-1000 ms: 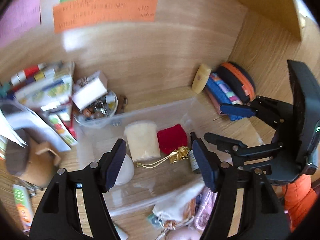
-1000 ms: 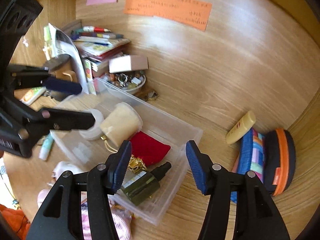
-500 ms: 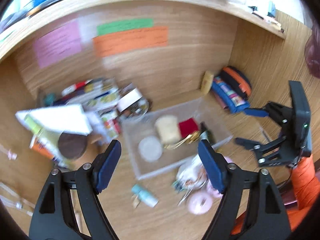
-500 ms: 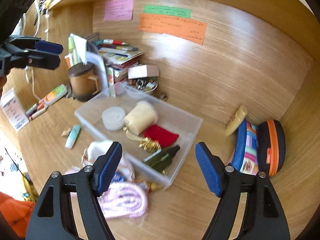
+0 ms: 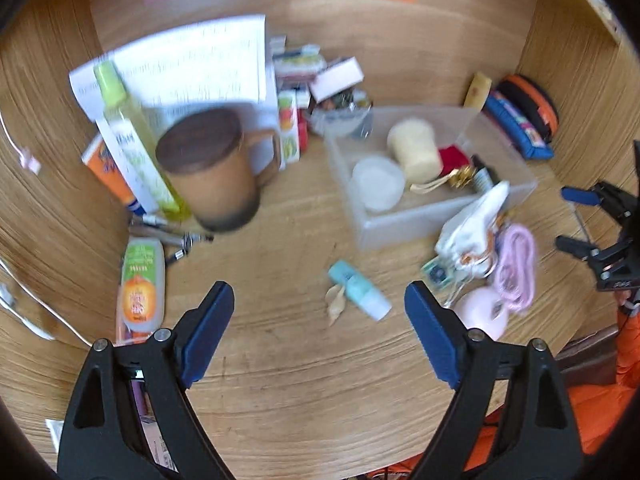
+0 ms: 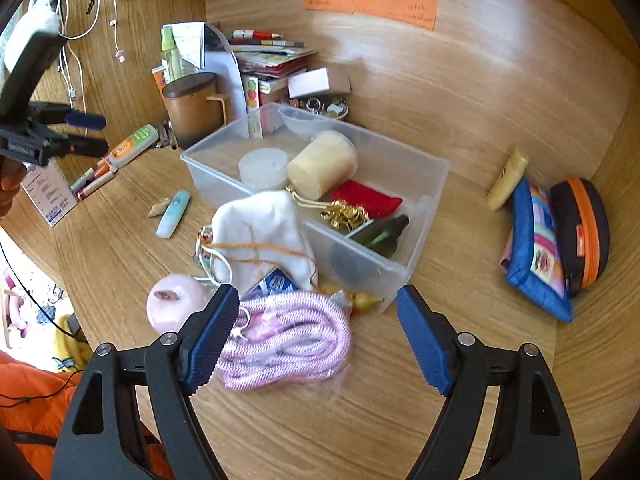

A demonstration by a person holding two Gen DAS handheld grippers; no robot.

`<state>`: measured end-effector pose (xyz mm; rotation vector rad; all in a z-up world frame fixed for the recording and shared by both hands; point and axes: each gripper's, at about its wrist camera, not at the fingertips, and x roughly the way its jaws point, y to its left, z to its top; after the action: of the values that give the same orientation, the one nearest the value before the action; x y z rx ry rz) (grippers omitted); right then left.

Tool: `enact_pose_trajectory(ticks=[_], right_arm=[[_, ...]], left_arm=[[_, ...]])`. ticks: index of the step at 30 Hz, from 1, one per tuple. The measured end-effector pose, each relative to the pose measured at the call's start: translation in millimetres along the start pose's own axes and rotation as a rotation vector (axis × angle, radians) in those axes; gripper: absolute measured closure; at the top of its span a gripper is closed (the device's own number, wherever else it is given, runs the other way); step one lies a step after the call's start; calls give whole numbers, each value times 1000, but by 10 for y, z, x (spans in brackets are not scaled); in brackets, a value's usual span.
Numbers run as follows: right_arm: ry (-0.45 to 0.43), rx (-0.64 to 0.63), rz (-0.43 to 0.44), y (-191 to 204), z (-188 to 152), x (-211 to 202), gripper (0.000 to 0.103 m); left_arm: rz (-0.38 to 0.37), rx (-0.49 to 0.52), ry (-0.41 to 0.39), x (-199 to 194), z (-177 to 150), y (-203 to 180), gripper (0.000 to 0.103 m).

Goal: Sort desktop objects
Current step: 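Move both grippers back toward the remaining items beside the bin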

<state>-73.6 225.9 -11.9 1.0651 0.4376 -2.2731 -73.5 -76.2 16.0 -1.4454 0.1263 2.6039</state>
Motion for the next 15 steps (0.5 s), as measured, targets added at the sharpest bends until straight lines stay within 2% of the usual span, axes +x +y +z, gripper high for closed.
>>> enact_pose_trajectory(ticks=[5, 8, 12, 15], right_arm=[[27, 43, -2, -40, -129, 37, 19], [52, 58, -4, -49, -209, 67, 19], [74, 52, -6, -19, -327, 93, 19], [89, 54, 18, 23, -386, 153, 17]], left_arm=[[-22, 7, 84, 407, -117, 0, 14], [-34, 56, 122, 607, -188, -88, 14], [-5, 131, 135, 731, -298, -200, 14], [-12, 126, 137, 791, -346, -203, 15]])
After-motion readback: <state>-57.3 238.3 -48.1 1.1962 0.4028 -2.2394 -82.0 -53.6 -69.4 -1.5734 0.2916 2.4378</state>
